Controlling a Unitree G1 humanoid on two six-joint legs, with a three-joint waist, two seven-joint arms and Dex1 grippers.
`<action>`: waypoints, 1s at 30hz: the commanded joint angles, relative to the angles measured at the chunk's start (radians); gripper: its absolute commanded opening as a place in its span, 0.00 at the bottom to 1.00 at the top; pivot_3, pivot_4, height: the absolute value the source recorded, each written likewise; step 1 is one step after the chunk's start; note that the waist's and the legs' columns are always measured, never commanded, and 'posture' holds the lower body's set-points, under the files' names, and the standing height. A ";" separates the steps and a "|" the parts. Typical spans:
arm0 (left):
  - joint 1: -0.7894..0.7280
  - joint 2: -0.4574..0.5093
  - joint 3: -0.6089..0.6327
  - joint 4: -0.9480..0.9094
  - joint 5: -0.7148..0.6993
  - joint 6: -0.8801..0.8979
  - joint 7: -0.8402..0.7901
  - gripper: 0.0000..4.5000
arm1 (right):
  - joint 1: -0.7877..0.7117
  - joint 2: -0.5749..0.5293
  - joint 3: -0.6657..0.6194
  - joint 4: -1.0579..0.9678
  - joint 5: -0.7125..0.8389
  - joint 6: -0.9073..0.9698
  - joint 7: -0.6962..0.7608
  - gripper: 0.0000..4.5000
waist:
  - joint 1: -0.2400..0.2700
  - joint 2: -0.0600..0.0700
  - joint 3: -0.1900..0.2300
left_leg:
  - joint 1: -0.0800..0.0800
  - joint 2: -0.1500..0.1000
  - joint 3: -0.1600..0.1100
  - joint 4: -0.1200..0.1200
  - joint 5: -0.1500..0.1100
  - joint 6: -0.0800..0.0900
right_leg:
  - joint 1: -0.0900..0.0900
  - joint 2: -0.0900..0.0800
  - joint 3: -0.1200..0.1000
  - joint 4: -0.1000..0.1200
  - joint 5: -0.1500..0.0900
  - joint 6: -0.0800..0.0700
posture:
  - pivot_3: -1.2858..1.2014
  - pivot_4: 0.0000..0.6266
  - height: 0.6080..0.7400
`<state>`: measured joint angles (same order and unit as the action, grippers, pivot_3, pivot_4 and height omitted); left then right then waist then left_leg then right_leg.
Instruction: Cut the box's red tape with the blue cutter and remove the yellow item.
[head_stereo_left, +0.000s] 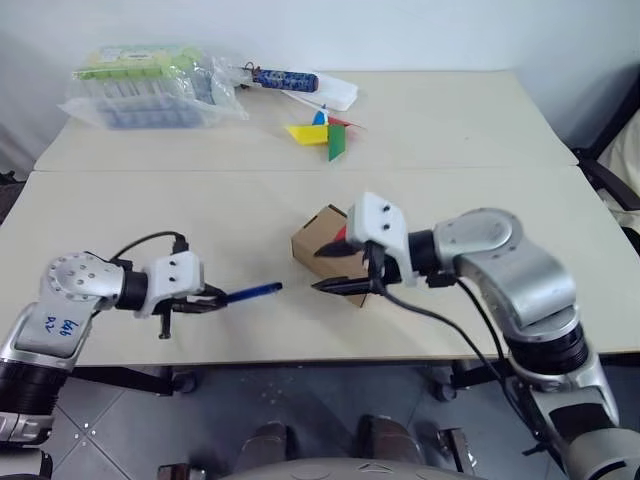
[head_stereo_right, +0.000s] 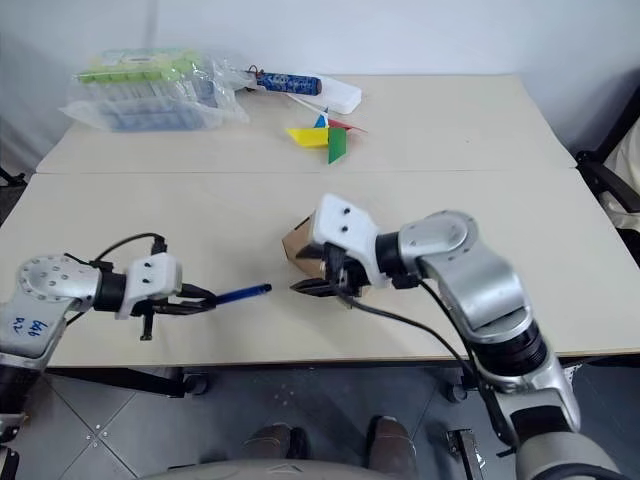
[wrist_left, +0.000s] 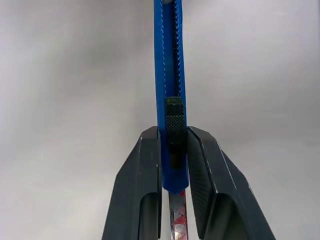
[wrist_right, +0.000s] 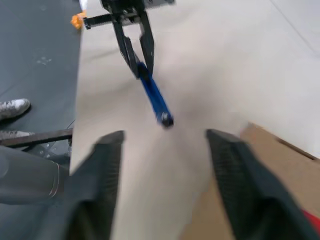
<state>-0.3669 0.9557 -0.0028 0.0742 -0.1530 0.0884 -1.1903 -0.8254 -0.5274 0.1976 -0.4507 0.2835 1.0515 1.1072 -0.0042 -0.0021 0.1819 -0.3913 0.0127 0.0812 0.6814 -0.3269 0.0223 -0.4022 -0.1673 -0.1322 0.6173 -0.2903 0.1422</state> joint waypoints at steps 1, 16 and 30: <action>-0.060 -0.015 0.051 0.069 -0.009 -0.096 0.032 0.09 | -0.097 -0.019 -0.073 0.020 0.072 0.110 -0.044 0.91 | 0.000 0.000 0.000 | 0.000 -0.001 0.000 0.000 -0.001 0.000 | 0.000 0.000 0.000 0.000 0.000 0.000 | 0.52 0.24 1.00; -0.331 -0.157 0.111 0.385 -0.053 -0.623 0.066 0.09 | -0.462 0.103 -0.170 0.419 0.195 0.394 -0.256 1.00 | -0.014 -0.001 0.001 | -0.011 -0.002 0.011 0.002 0.000 0.000 | -0.012 0.000 -0.002 0.002 0.001 0.001 | 0.52 0.24 1.00; -0.392 -0.242 0.068 0.412 -0.045 -0.700 0.099 0.09 | -0.529 0.258 -0.190 0.592 0.265 0.411 -0.362 1.00 | -0.030 -0.002 0.001 | -0.011 -0.002 0.011 0.001 0.000 0.000 | -0.012 0.000 -0.003 0.002 0.001 0.001 | 0.52 0.24 1.00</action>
<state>-0.7385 0.7038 0.0573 0.5143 -0.1900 -0.6044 -1.1049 -1.3477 -0.2749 0.0185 0.1612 0.5315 1.4826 0.7574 -0.0341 -0.0036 0.1825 -0.4023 0.0109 0.0916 0.6827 -0.3274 0.0224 -0.4138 -0.1669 -0.1353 0.6198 -0.2896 0.1435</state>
